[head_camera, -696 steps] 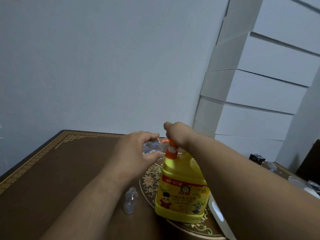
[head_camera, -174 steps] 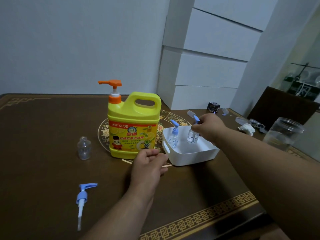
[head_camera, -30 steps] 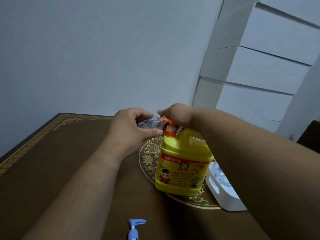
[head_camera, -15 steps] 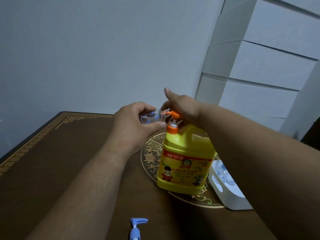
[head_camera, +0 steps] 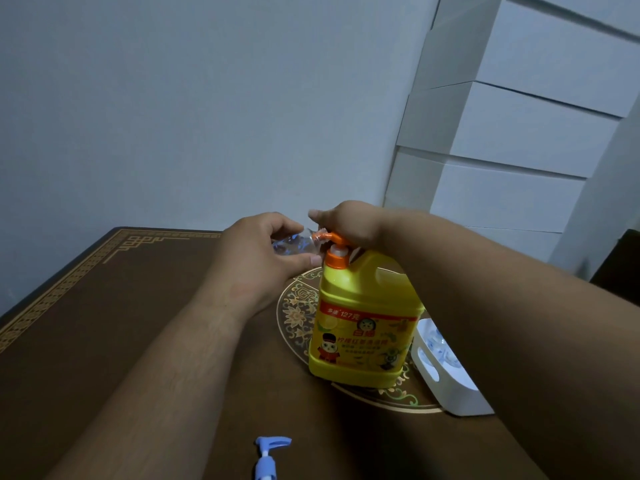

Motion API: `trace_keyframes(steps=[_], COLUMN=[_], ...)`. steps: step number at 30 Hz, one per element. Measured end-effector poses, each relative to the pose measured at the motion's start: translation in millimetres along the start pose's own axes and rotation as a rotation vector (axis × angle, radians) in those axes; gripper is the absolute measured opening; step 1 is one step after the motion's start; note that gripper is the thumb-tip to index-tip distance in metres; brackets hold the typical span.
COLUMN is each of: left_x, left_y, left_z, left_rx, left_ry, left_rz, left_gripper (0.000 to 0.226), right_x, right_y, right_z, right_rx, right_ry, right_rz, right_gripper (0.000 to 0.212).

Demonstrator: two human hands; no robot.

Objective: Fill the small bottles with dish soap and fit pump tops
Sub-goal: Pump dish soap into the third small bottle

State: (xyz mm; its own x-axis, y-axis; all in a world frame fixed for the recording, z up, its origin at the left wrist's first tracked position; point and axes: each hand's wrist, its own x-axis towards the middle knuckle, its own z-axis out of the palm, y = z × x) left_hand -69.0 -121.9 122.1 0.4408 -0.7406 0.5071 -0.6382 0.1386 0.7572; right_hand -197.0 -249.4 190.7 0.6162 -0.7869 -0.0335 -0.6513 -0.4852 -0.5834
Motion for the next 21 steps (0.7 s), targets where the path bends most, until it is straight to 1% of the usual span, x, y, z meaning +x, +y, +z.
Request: trace_keyframes(steps=[2, 3, 6, 9, 11, 14, 17, 18, 19, 21], left_x=[-0.1, -0.3, -1.1, -1.0, -0.4, -0.4, -0.6, -0.8, -1.0, -1.5], left_y=[1.5, 2.4, 4.0, 3.9, 3.3, 2.1, 0.2, 0.1, 0.2, 0.7], left_z=[-0.5, -0.7, 0.8, 1.4, 0.9, 0.7, 2.5, 2.9, 2.9, 2.5], left_rx=[-0.014, -0.021, -0.014, -0.013, -0.011, 0.001, 0.032, 0.038, 0.042, 0.042], left_ry=[0.022, 0.031, 0.042, 0.044, 0.04, 0.023, 0.014, 0.013, 0.011, 0.008], left_rz=[0.007, 0.009, 0.017, 0.013, 0.011, 0.005, 0.0, -0.001, -0.002, -0.003], left_gripper=[0.055, 0.054, 0.053, 0.053, 0.052, 0.052, 0.05, 0.048, 0.048, 0.048], right_x=[-1.0, 0.8, 5.8, 5.8, 3.9, 0.0, -0.1, -0.5, -0.8, -2.1], right_y=[1.3, 3.1, 7.0, 6.3, 3.9, 0.9, 0.0, -0.1, -0.6, -1.9], right_z=[-1.5, -2.7, -4.5, -4.0, -3.4, -1.0, 0.3, 0.5, 0.3, 0.3], right_rx=[0.136, 0.154, 0.118, 0.11, 0.104, 0.084, -0.046, -0.061, -0.068, -0.035], right_ry=[0.019, 0.041, 0.081, 0.074, 0.045, -0.006, -0.001, 0.008, 0.008, 0.006], right_rz=[0.0, -0.013, -0.034, -0.023, -0.011, 0.02, 0.005, 0.006, 0.007, 0.004], right_gripper=[0.061, 0.069, 0.088, 0.097, 0.089, 0.067, 0.04, 0.037, 0.041, 0.059])
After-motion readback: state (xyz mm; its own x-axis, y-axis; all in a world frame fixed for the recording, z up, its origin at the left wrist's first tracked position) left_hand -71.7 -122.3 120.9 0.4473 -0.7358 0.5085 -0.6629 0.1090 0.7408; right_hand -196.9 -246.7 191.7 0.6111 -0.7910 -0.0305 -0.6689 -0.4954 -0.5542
